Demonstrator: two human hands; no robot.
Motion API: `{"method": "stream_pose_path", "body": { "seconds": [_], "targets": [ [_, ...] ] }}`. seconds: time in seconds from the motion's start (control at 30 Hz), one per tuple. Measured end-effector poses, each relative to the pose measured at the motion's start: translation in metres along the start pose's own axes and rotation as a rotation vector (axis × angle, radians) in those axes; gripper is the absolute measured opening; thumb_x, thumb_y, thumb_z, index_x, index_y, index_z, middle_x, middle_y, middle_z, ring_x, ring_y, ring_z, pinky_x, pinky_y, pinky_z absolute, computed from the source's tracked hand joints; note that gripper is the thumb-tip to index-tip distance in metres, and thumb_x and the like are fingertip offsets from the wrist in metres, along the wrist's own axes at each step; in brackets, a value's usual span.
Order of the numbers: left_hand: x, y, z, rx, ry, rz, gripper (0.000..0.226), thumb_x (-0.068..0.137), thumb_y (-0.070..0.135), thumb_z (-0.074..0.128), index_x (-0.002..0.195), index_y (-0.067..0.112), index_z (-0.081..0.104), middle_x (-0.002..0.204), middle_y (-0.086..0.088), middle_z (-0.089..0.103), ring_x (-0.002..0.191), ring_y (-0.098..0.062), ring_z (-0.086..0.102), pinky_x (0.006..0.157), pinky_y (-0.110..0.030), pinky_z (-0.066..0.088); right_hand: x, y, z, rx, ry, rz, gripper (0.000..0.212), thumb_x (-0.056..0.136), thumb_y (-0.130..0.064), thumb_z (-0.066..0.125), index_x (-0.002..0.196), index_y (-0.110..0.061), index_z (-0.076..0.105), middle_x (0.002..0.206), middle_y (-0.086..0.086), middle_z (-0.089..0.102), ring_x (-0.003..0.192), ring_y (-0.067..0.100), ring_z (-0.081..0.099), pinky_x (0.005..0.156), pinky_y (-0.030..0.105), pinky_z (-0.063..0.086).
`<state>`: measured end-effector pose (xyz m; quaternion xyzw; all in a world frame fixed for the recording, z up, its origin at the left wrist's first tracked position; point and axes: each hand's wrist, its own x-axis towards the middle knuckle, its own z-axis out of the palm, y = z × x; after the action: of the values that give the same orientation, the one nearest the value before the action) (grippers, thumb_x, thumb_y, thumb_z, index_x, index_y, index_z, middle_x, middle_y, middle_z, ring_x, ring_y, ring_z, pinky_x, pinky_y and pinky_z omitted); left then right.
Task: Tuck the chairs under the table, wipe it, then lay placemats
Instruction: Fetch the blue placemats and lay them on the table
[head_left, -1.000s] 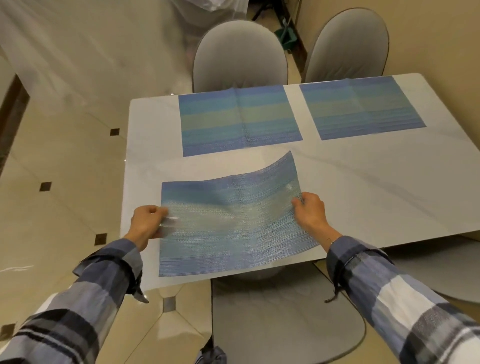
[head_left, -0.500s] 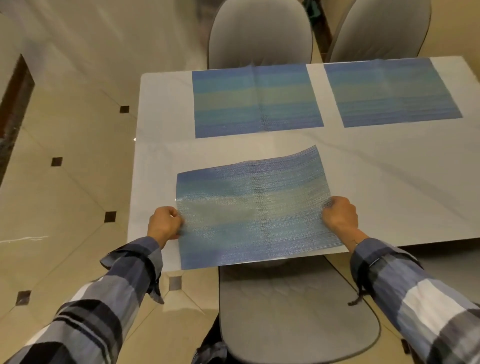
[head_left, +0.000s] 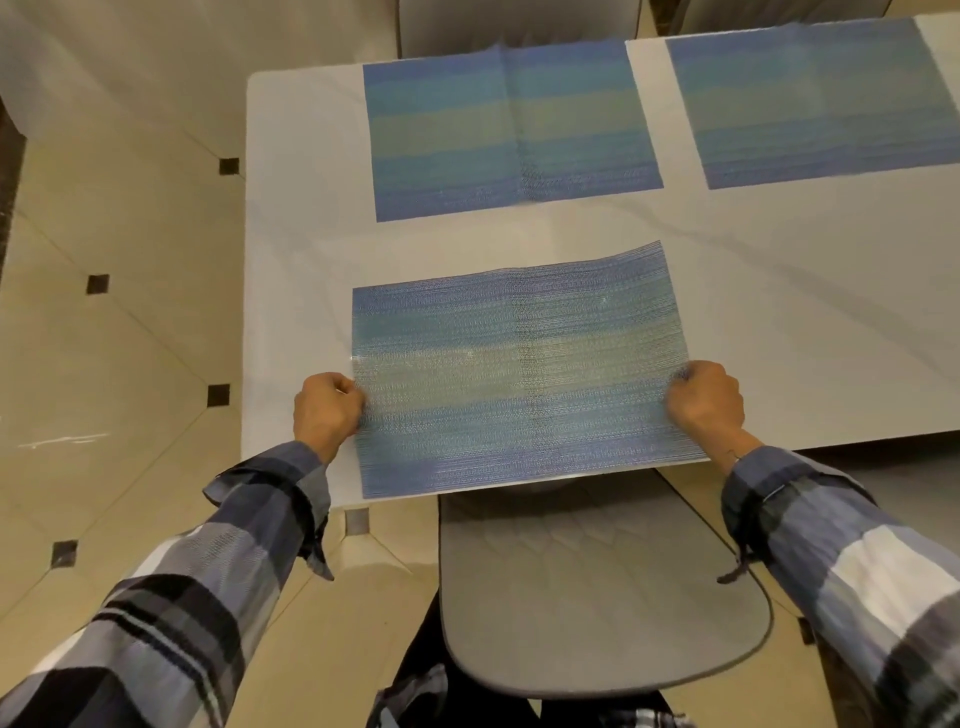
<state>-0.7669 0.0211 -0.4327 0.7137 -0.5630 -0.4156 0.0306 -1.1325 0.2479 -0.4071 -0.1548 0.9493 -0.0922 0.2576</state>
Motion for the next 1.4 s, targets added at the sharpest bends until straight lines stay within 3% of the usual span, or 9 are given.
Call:
{"method": "stream_pose_path", "body": {
  "seconds": [0.27, 0.43, 0.53, 0.63, 0.73, 0.93, 1.1, 1.27, 1.4],
  "targets": [
    [-0.01, 0.007, 0.007, 0.166, 0.049, 0.064, 0.01, 0.083, 0.018, 0.062, 0.075, 0.015, 0.066, 0.081, -0.009, 0.07, 0.08, -0.034, 0.068, 0.079, -0.043, 0.059, 0.006, 0.013, 0.006, -0.019, 0.037, -0.032, 0.016, 0.094, -0.015, 0.052, 0.09, -0.008, 0.065, 0.088, 0.016, 0.06, 0.075, 0.031, 0.051, 0.069, 0.033, 0.042],
    [-0.044, 0.024, 0.025, 0.325, 0.216, 0.18, 0.034, 0.091, 0.022, 0.059, 0.121, 0.008, 0.055, 0.12, -0.015, 0.059, 0.107, -0.037, 0.058, 0.088, -0.044, 0.049, 0.007, 0.02, 0.009, -0.031, 0.064, -0.047, 0.017, 0.094, -0.017, 0.052, 0.09, -0.005, 0.063, 0.092, 0.02, 0.063, 0.08, 0.036, 0.055, 0.068, 0.035, 0.042],
    [-0.066, 0.033, 0.052, 0.466, 0.092, 0.57, 0.052, 0.092, 0.032, 0.062, 0.136, 0.009, 0.046, 0.138, -0.02, 0.048, 0.123, -0.039, 0.048, 0.099, -0.048, 0.044, 0.006, 0.023, 0.013, -0.04, 0.086, -0.055, 0.018, 0.093, -0.019, 0.052, 0.089, -0.004, 0.061, 0.094, 0.022, 0.065, 0.084, 0.041, 0.059, 0.07, 0.04, 0.048],
    [-0.093, 0.043, 0.093, 0.683, -0.202, 0.866, 0.072, 0.093, 0.05, 0.056, 0.153, 0.021, 0.028, 0.162, -0.018, 0.02, 0.147, -0.037, 0.02, 0.118, -0.053, 0.025, 0.007, 0.023, 0.017, -0.055, 0.109, -0.066, 0.018, 0.093, -0.021, 0.053, 0.088, -0.005, 0.062, 0.092, 0.022, 0.066, 0.083, 0.041, 0.06, 0.071, 0.042, 0.052],
    [-0.107, 0.04, 0.125, 0.85, -0.359, 0.962, 0.078, 0.095, 0.055, 0.051, 0.158, 0.027, 0.014, 0.167, -0.008, 0.0, 0.153, -0.033, 0.001, 0.121, -0.057, 0.011, 0.006, 0.028, 0.017, -0.081, 0.146, -0.081, 0.019, 0.094, -0.021, 0.053, 0.089, -0.006, 0.063, 0.091, 0.021, 0.066, 0.082, 0.042, 0.061, 0.069, 0.04, 0.048],
    [-0.096, 0.033, 0.134, 0.942, -0.342, 1.007, 0.088, 0.092, 0.063, 0.051, 0.159, 0.03, 0.004, 0.167, -0.003, -0.01, 0.153, -0.029, -0.005, 0.12, -0.061, 0.009, 0.008, 0.04, 0.015, -0.079, 0.189, -0.125, 0.021, 0.095, -0.024, 0.055, 0.093, -0.007, 0.068, 0.093, 0.019, 0.069, 0.083, 0.04, 0.062, 0.068, 0.036, 0.045],
    [-0.095, 0.041, 0.137, 0.999, -0.373, 0.973, 0.12, 0.072, 0.074, 0.066, 0.158, 0.029, -0.005, 0.166, -0.004, -0.016, 0.152, -0.03, -0.011, 0.119, -0.061, 0.002, 0.018, 0.036, 0.013, -0.044, 0.205, -0.129, 0.02, 0.095, -0.022, 0.056, 0.095, -0.005, 0.068, 0.095, 0.019, 0.068, 0.085, 0.039, 0.062, 0.067, 0.035, 0.044],
    [-0.097, 0.042, 0.14, 1.047, -0.338, 0.966, 0.127, 0.071, 0.07, 0.071, 0.157, 0.029, -0.012, 0.164, -0.004, -0.021, 0.152, -0.03, -0.014, 0.12, -0.062, 0.002, 0.002, 0.032, 0.013, -0.242, 0.283, -0.382, 0.047, 0.087, -0.019, 0.065, 0.126, 0.001, 0.051, 0.137, 0.026, 0.046, 0.12, 0.043, 0.047, 0.095, 0.05, 0.043],
    [-0.1, 0.041, 0.14, 1.049, -0.327, 0.966, 0.126, 0.071, 0.071, 0.07, 0.157, 0.029, -0.013, 0.164, -0.004, -0.022, 0.152, -0.03, -0.015, 0.12, -0.062, 0.004, -0.024, 0.029, 0.044, -0.436, 0.035, -0.72, 0.076, 0.091, -0.047, 0.057, 0.151, -0.011, 0.027, 0.161, 0.017, 0.016, 0.147, 0.037, 0.017, 0.117, 0.051, 0.022]
  ]
}}
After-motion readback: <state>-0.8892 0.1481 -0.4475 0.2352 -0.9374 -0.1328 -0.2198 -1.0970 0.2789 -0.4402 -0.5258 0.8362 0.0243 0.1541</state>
